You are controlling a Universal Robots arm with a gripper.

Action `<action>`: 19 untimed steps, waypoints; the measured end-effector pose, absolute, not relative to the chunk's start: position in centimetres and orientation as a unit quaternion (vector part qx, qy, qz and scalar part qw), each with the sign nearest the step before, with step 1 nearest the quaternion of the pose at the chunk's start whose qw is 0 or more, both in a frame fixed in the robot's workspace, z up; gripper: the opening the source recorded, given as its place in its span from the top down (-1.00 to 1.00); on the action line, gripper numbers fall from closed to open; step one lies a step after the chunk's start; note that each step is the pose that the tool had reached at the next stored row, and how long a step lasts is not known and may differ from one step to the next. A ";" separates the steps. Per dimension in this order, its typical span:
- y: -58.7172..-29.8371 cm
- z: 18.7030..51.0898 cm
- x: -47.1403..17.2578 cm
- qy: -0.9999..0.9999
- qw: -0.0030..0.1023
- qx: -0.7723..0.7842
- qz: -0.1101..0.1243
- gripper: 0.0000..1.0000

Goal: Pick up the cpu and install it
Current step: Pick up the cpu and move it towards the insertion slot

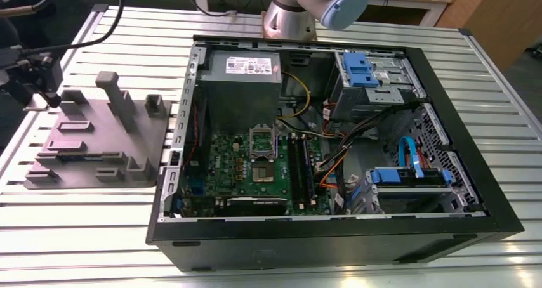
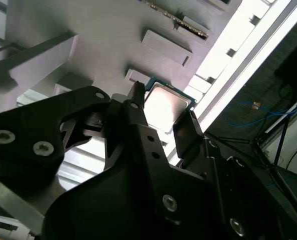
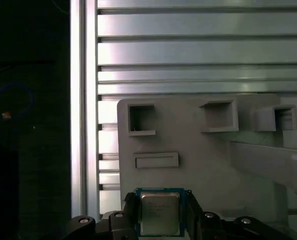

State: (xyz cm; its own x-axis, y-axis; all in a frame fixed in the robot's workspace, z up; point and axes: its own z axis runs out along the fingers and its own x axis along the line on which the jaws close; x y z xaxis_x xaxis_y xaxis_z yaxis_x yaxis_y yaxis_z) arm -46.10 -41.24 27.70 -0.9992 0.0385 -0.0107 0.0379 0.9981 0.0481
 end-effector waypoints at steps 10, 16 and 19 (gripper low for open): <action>-41.2 28.1 -46.1 1.000 0.006 0.019 0.024 0.05; -41.2 28.9 -46.1 0.999 0.006 0.019 0.025 0.05; -41.2 28.9 -46.1 0.999 0.006 0.019 0.025 0.05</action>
